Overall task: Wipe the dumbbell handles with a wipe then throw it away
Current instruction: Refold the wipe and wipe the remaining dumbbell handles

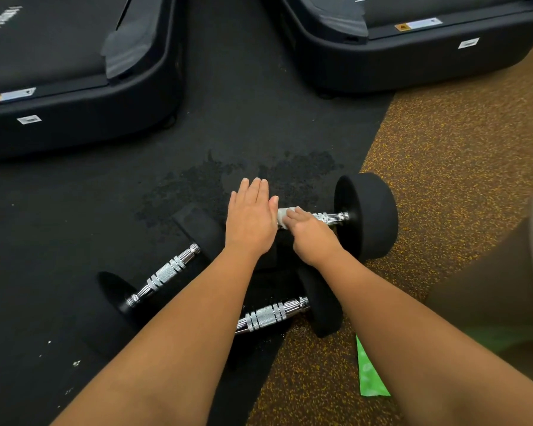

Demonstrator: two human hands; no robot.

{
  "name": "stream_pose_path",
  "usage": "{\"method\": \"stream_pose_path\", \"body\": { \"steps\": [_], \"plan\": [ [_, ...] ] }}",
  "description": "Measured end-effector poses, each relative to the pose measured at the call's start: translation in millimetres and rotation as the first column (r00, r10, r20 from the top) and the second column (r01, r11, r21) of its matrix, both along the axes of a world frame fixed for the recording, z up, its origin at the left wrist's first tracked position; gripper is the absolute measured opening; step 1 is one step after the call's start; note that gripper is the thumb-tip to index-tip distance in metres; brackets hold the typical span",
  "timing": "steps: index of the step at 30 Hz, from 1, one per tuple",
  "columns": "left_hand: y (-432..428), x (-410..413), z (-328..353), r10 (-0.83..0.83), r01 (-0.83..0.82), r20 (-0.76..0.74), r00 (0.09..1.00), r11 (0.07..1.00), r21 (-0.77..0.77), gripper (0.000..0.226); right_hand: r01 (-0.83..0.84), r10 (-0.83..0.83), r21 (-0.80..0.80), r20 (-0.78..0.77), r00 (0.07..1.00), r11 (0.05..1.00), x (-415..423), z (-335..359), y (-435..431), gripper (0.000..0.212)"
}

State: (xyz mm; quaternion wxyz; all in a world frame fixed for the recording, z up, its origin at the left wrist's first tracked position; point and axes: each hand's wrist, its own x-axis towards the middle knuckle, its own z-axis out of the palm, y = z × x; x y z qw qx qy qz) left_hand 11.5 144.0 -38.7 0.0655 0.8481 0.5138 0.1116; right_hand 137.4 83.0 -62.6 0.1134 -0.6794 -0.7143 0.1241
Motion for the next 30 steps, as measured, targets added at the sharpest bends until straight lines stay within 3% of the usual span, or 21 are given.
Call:
{"method": "stream_pose_path", "body": {
  "steps": [3,10,17,23,27,30],
  "plan": [
    [-0.4,0.2,-1.6,0.002,-0.001,0.021,1.0,1.0,-0.002,0.05,0.054,-0.049,-0.074,0.067,0.997,0.996,-13.5,8.2,12.3,0.033],
    [-0.3,-0.7,-2.2,0.003,-0.004,0.02,1.0,1.0,0.012,0.05,-0.115,0.116,-0.028,0.018,0.993,0.993,8.5,-2.1,-2.1,0.044],
    [0.1,-1.5,-6.1,0.006,-0.007,0.069,0.998,1.0,0.017,0.049,0.049,-0.047,-0.055,0.039,0.998,0.997,-5.7,0.6,9.8,0.04],
    [-0.5,-2.0,-6.0,0.011,-0.012,0.071,0.997,1.0,0.019,0.05,-0.085,0.085,-0.015,-0.016,0.996,0.996,1.1,-8.9,2.6,0.046],
    [-1.2,-1.8,-5.2,0.01,-0.012,0.075,0.997,1.0,0.023,0.049,-0.002,0.002,0.004,-0.016,1.0,1.0,7.1,-9.4,-5.5,0.049],
    [-1.1,-1.0,-6.6,0.016,-0.018,0.073,0.997,0.999,0.028,0.048,0.08,-0.079,-0.047,0.024,0.997,0.996,-5.3,-2.7,8.9,0.032]
  ]
}}
